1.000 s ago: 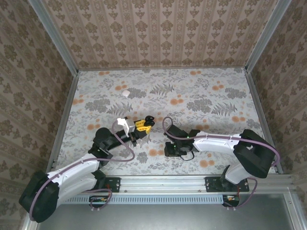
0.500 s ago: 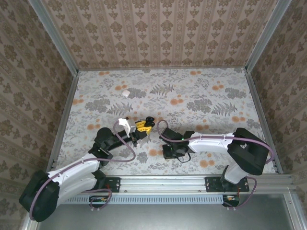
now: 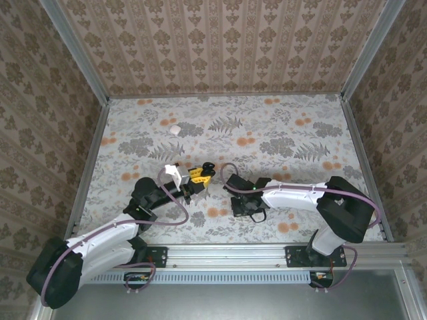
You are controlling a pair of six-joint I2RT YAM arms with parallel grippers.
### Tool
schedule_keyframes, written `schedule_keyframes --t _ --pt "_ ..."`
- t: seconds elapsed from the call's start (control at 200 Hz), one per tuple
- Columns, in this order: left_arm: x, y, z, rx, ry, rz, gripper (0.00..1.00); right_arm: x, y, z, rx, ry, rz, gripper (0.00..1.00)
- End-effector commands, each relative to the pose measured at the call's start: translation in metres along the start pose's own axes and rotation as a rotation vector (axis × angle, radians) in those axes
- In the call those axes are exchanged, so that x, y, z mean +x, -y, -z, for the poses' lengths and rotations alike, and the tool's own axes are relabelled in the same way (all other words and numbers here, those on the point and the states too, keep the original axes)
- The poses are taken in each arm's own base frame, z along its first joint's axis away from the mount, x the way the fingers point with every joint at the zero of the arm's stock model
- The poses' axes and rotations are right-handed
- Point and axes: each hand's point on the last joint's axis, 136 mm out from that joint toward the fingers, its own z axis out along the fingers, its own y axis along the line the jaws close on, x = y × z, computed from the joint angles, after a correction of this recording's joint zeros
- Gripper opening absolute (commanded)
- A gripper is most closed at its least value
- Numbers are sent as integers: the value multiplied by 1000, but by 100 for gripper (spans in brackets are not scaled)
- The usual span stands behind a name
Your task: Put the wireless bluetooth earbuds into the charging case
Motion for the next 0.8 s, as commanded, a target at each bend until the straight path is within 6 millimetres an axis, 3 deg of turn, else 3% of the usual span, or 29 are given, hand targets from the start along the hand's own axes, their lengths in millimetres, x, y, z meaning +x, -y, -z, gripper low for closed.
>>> schedule_keyframes --t 0.0,0.21,0.405,0.545,0.685,0.795 --pt "-6 4 -2 20 17 -24 0 -14 6 4 35 25 13 11" --pt "-6 6 -1 19 18 -22 0 -29 -5 18 -2 53 53 11" --pt "-5 5 1 8 14 -27 0 -23 -7 33 -44 38 129 12" --pt "-4 5 0 8 12 -26 0 -20 -6 31 -49 -3 185 20" --pt "-4 5 0 9 11 -23 0 -17 -16 25 -88 -50 215 38" --pt "-2 5 1 5 4 -19 0 -14 -22 20 -99 -86 243 41"
